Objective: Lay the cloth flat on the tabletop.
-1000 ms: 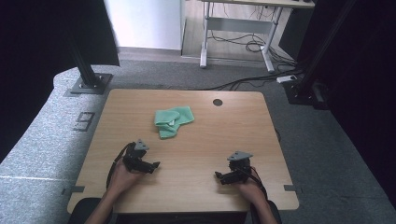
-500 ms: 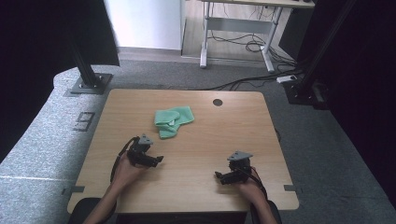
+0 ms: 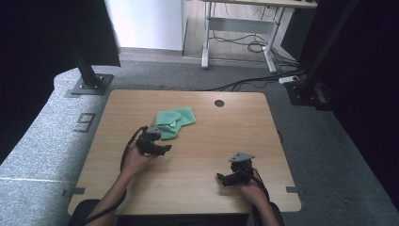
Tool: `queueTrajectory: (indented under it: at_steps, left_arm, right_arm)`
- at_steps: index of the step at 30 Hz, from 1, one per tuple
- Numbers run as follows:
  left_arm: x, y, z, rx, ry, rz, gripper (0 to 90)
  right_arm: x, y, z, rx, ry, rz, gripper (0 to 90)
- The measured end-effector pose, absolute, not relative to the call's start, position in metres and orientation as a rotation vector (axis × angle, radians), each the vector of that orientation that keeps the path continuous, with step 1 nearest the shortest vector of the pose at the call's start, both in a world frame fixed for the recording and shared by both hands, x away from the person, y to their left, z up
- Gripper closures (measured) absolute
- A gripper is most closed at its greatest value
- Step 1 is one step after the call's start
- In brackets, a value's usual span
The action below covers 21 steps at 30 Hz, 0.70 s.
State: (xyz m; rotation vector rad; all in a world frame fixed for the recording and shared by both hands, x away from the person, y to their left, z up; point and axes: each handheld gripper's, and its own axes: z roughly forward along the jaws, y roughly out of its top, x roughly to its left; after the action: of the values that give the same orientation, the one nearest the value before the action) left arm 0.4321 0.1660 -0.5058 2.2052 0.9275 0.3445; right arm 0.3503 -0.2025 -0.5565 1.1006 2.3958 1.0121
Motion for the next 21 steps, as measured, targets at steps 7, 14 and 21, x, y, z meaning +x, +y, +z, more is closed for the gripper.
queueTrajectory:
  at_steps: [7, 14, 21]
  left_arm:
    - [0.450, 0.157, -0.501, 2.186, 0.924, 0.315, 40.0]
    - [0.466, 0.141, -0.505, 2.205, 0.912, 0.313, 50.8]
    - [0.480, 0.137, -0.520, 2.233, 0.959, 0.332, 59.0]
  right_arm:
    - [0.350, -0.202, -0.557, 1.101, 2.396, 1.012, 0.0]
    - [0.350, -0.203, -0.557, 1.102, 2.396, 1.012, 0.0]
    - [0.350, -0.203, -0.556, 1.102, 2.396, 1.013, 0.0]
